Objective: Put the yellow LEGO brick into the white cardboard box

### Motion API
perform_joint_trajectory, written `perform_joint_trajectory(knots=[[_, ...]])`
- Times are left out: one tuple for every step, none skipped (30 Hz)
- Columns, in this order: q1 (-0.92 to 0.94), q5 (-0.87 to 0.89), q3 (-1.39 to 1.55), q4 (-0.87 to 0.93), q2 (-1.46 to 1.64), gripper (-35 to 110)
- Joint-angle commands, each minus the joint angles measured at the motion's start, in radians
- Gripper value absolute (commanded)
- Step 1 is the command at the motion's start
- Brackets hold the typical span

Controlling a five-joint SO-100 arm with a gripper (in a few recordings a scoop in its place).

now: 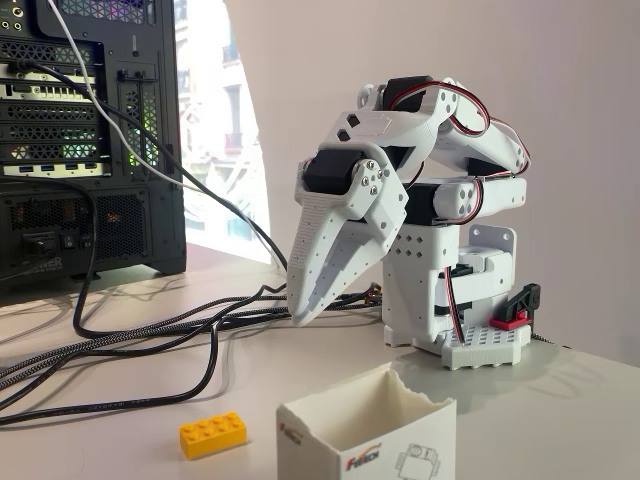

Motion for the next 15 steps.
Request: perform_joint_trajectory(knots=[[0.02, 0.017, -0.003, -0.029, 0.012, -9], [0.02, 0.017, -0.003, -0.029, 0.012, -9], [0.02, 0.017, -0.003, -0.029, 0.012, -9], [0.02, 0.017, -0.003, -0.029, 0.012, -9], [0.02, 0.017, -0.003, -0.029, 0.012, -9], [0.02, 0.015, -0.003, -0.029, 0.012, -9], [0.018, 0.015, -0.003, -0.029, 0.012, -9], [0.018, 0.014, -0.003, -0.029, 0.012, -9], [0.018, 0.014, -0.003, -0.029, 0.012, -9], [0.018, 0.014, -0.003, -0.029, 0.012, -9], [0.018, 0.014, -0.003, -0.029, 0.012, -9], [0.018, 0.014, -0.003, -0.029, 0.012, -9], [0.017, 0.017, -0.003, -0.032, 0.012, -9], [0.015, 0.032, -0.005, -0.034, 0.012, -9], [0.014, 0.048, -0.02, -0.028, 0.014, -9]])
